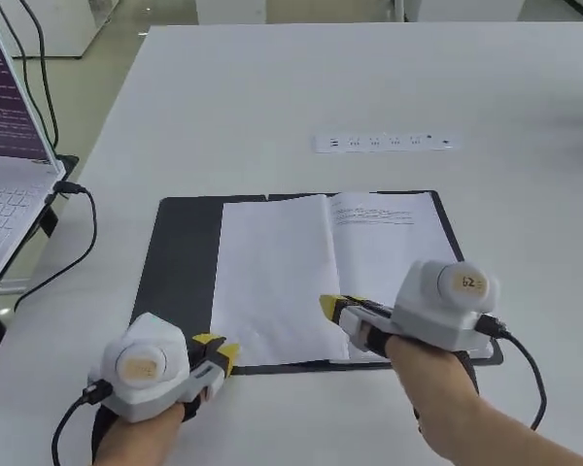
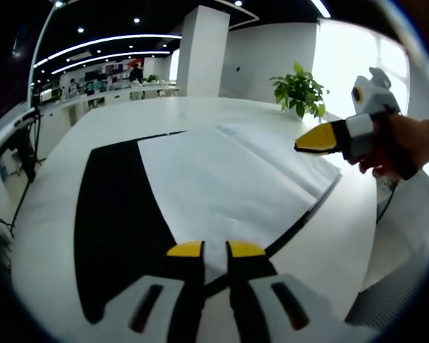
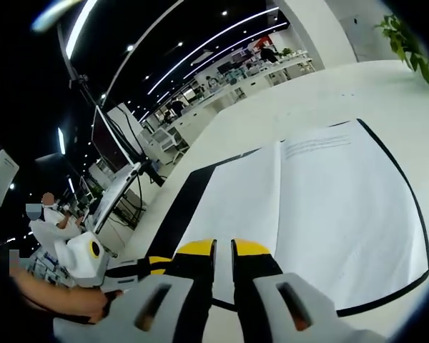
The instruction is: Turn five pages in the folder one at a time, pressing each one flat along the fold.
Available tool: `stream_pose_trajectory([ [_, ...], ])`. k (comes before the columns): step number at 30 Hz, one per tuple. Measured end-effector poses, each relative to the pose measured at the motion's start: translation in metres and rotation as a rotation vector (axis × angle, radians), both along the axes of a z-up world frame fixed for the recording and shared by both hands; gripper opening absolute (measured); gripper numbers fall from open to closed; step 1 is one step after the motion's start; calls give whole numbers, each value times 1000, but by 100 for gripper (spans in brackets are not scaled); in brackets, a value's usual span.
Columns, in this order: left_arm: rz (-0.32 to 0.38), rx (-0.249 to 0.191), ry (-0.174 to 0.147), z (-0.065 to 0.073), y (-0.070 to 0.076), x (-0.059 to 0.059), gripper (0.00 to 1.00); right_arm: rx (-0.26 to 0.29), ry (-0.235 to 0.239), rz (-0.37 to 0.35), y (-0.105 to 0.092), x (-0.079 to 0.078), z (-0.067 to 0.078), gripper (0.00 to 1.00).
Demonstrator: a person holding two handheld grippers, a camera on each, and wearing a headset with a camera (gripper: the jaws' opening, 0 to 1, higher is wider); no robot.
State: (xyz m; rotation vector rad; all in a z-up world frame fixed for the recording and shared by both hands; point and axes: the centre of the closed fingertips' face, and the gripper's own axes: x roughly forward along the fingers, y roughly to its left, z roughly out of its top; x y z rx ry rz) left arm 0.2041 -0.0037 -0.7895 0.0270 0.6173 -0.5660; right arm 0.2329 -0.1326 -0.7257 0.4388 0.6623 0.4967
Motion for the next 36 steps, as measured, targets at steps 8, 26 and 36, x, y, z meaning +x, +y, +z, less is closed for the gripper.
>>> stream_pose_trajectory([
  [8,-19,43,-51,-1,3,1,4,17,11,31,0,10,-5,6],
  [26,-37,73,-72,0,1,1,4,225,137,51,-6,90,-3,0],
  [36,-29,77,-75,0,2,1,4,311,213,82,-2,149,-13,0],
])
